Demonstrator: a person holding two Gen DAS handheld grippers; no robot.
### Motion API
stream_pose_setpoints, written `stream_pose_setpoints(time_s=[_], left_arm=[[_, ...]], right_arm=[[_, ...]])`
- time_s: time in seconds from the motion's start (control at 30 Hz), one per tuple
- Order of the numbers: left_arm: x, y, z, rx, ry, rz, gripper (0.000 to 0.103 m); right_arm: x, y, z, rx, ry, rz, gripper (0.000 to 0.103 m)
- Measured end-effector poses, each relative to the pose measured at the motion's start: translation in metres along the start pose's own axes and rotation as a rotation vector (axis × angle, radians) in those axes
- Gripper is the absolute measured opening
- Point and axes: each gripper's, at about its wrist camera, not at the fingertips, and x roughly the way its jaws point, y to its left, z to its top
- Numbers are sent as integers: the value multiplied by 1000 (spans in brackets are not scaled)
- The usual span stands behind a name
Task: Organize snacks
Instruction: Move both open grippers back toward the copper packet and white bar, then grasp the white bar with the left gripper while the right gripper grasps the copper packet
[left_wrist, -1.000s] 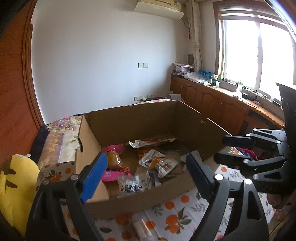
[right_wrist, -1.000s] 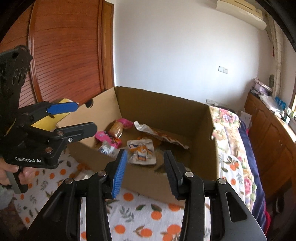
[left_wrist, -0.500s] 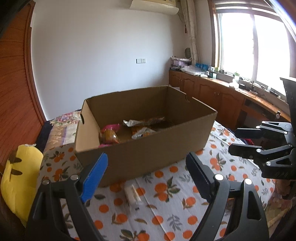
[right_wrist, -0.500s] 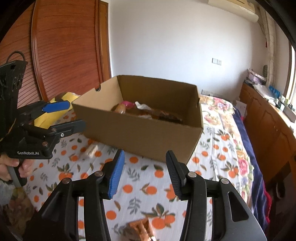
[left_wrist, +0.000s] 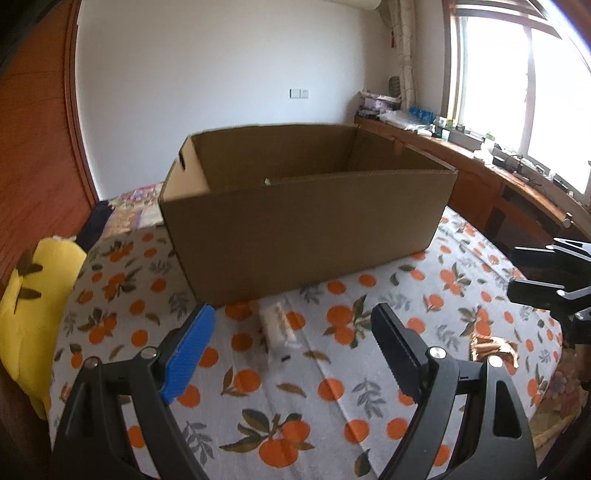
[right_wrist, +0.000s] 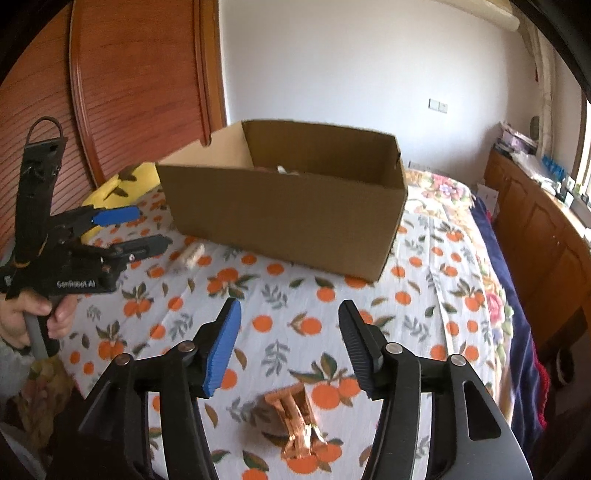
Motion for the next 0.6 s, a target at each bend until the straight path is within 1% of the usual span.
stream_pose_setpoints(time_s=[0.1, 0.33, 0.5, 0.6], left_arm=[[9, 2, -9, -6, 27, 6, 87], [26, 6, -22, -19, 83, 5, 87], [32, 7, -25, -24, 108, 6, 87], [39, 9, -28, -20, 137, 9, 87]], right_arm=[[6, -4, -13, 2, 32, -9, 57], [23, -11, -46, 14, 122, 2, 56], [29, -13, -59, 27, 161, 11, 54], [32, -13, -65, 25, 187, 12, 53]])
